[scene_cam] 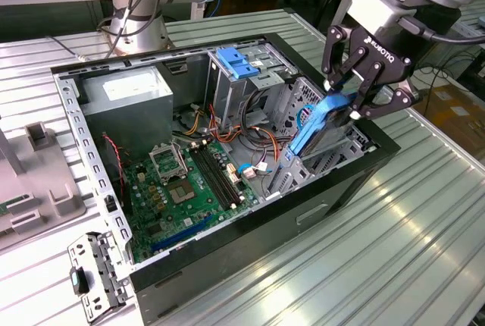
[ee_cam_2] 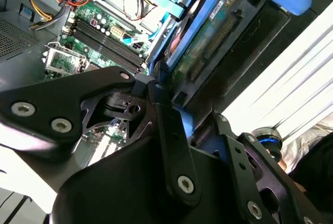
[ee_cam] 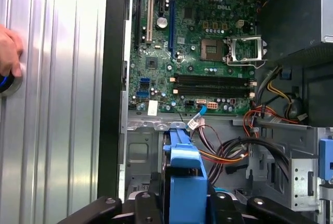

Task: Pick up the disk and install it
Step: 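Insert the disk into the insertion slot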

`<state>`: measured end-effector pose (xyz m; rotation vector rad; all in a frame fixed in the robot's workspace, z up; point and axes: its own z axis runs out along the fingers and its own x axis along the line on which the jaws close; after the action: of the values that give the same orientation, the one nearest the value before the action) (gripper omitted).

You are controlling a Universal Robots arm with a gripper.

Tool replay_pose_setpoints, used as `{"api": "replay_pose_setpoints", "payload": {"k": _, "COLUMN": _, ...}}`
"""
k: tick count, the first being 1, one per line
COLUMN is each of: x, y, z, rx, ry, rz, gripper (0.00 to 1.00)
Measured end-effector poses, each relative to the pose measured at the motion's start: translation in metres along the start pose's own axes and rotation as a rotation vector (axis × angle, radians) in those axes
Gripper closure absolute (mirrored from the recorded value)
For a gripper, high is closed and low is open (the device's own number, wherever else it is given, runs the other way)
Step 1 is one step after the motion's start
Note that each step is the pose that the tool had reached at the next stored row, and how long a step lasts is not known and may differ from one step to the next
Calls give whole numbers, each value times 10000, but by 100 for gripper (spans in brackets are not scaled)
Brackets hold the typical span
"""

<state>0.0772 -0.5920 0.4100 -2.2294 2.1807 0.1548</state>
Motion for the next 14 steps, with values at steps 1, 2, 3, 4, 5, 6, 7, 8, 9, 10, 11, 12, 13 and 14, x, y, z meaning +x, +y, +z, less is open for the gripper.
{"api": "replay_pose_setpoints", "payload": {"k": 1, "x": 0, "y": 0, "z": 0, "rx": 0, "ry": 0, "rz": 0, "gripper": 62}}
{"api": "replay_pose_setpoints", "payload": {"k": 2, "x": 0, "y": 0, "z": 0, "rx": 0, "ry": -1, "rz": 0, "gripper": 56}}
{"api": "replay_pose_setpoints", "payload": {"k": 3, "x": 0, "y": 0, "z": 0, "rx": 0, "ry": -1, "rz": 0, "gripper": 49}}
{"api": "replay_pose_setpoints", "payload": {"k": 4, "x": 0, "y": 0, "z": 0, "rx": 0, "ry": -1, "rz": 0, "gripper": 49}}
{"api": "replay_pose_setpoints", "payload": {"k": 5, "x": 0, "y": 0, "z": 1, "rx": 0, "ry": -1, "rz": 0, "gripper": 49}}
{"api": "replay_pose_setpoints", "payload": {"k": 6, "x": 0, "y": 0, "z": 1, "rx": 0, "ry": -1, "rz": 0, "gripper": 49}}
{"api": "replay_pose_setpoints", "payload": {"k": 7, "x": 0, "y": 0, "z": 1, "rx": 0, "ry": -1, "rz": 0, "gripper": 49}}
{"api": "replay_pose_setpoints", "payload": {"k": 8, "x": 0, "y": 0, "z": 1, "rx": 0, "ry": 0, "rz": 1, "gripper": 51}}
{"api": "replay_pose_setpoints", "payload": {"k": 9, "x": 0, "y": 0, "z": 1, "rx": 0, "ry": -1, "rz": 0, "gripper": 58}}
{"api": "replay_pose_setpoints", "payload": {"k": 10, "x": 0, "y": 0, "z": 1, "rx": 0, "ry": -1, "rz": 0, "gripper": 64}}
{"api": "replay_pose_setpoints", "payload": {"k": 11, "x": 0, "y": 0, "z": 1, "rx": 0, "ry": -1, "rz": 0, "gripper": 64}}
{"api": "replay_pose_setpoints", "payload": {"k": 12, "x": 0, "y": 0, "z": 1, "rx": 0, "ry": -1, "rz": 0, "gripper": 76}}
{"api": "replay_pose_setpoints", "payload": {"k": 13, "x": 0, "y": 0, "z": 1, "rx": 0, "ry": -1, "rz": 0, "gripper": 76}}
{"api": "replay_pose_setpoints", "payload": {"k": 14, "x": 0, "y": 0, "z": 1, "rx": 0, "ry": -1, "rz": 0, "gripper": 82}}
